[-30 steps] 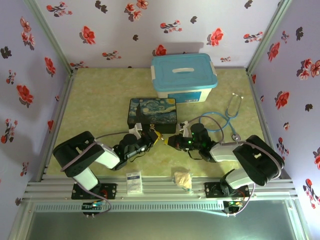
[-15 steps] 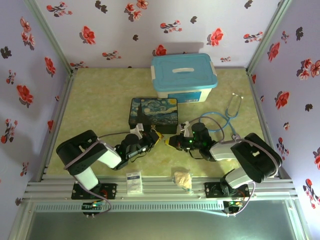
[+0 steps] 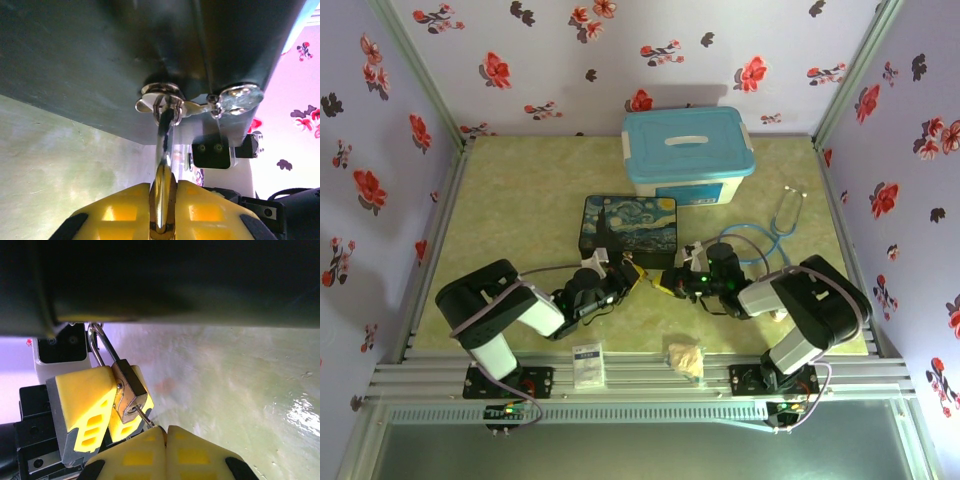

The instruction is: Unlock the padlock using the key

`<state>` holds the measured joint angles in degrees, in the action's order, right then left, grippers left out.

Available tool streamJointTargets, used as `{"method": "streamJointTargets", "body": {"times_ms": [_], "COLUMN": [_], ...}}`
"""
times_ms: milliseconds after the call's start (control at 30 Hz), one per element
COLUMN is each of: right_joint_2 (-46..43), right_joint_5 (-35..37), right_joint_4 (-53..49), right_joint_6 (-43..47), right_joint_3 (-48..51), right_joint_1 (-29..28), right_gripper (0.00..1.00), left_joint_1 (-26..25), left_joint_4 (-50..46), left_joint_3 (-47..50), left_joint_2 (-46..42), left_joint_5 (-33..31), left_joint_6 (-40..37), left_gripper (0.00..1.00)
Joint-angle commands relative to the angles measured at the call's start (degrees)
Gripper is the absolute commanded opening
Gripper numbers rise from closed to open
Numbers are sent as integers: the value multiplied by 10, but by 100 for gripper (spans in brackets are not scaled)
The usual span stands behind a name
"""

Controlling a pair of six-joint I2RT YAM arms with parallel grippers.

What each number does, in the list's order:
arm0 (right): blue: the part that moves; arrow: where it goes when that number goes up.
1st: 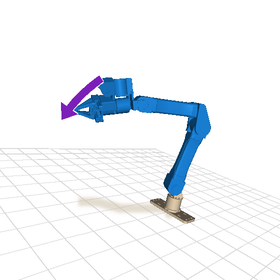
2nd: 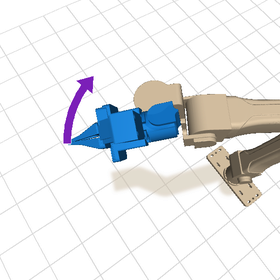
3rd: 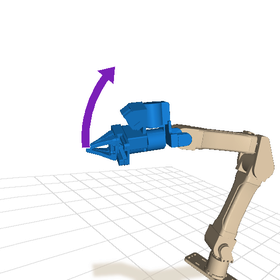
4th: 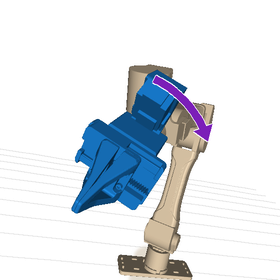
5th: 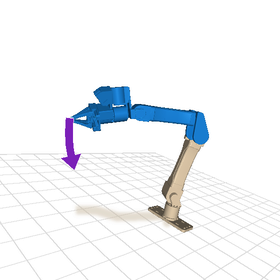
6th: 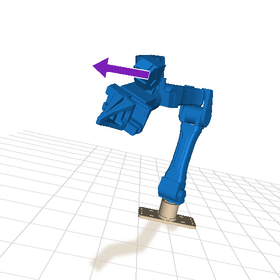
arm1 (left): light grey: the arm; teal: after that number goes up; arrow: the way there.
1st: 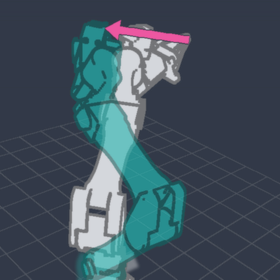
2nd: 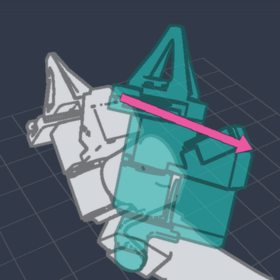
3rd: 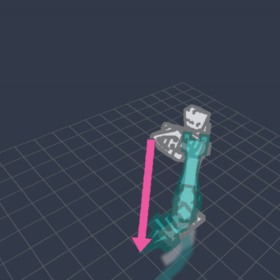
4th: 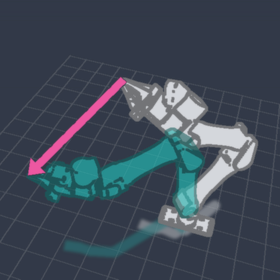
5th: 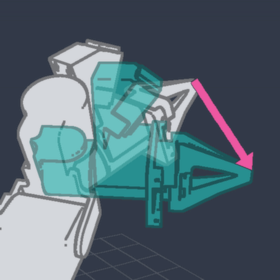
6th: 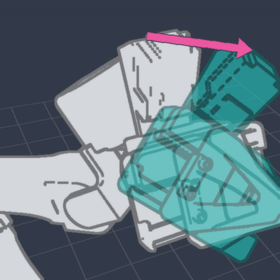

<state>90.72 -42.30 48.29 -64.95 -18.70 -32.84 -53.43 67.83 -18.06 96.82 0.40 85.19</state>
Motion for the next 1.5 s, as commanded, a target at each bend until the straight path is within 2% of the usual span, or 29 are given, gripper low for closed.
{"method": "streamJointTargets", "body": {"times_ms": [0,333,600,767,833,1067,1100,1233,1300,1367,1467], "right_joint_2": [8,34,6,56,71,58,52,-28,-65,-92,-110], "right_joint_5": [44,142,264,266,263,265,273,309,335,341,343], "right_joint_4": [54,160,173,306,312,310,296,64,-5,-50,-58], "right_joint_6": [-24,-82,-123,-221,-253,-256,-235,-126,-85,-67,-67], "right_joint_3": [-10,31,53,62,57,58,57,25,14,4,8], "right_joint_1": [-25,-34,-91,-92,-95,-99,-104,-134,-149,-152,-151], "right_gripper": [0,0,0,0,0,0,0,4,4,6,12], "left_joint_1": [-30,-36,-52,-60,-62,-63,-63,-63,-64,-66,-65], "left_joint_4": [70,70,70,71,71,71,72,70,70,71,71], "left_joint_3": [-24,-32,-19,-26,-28,-26,-26,-22,-22,-21,-21], "left_joint_2": [-6,-3,0,2,-3,-1,0,3,6,8,8], "left_joint_5": [49,47,2,1,1,-1,-2,-10,-10,-12,-17], "left_joint_6": [-18,-17,-15,-10,-10,-6,-7,-2,1,1,4], "left_gripper": [0,0,0,0,0,0,0,0,0,0,0]}}
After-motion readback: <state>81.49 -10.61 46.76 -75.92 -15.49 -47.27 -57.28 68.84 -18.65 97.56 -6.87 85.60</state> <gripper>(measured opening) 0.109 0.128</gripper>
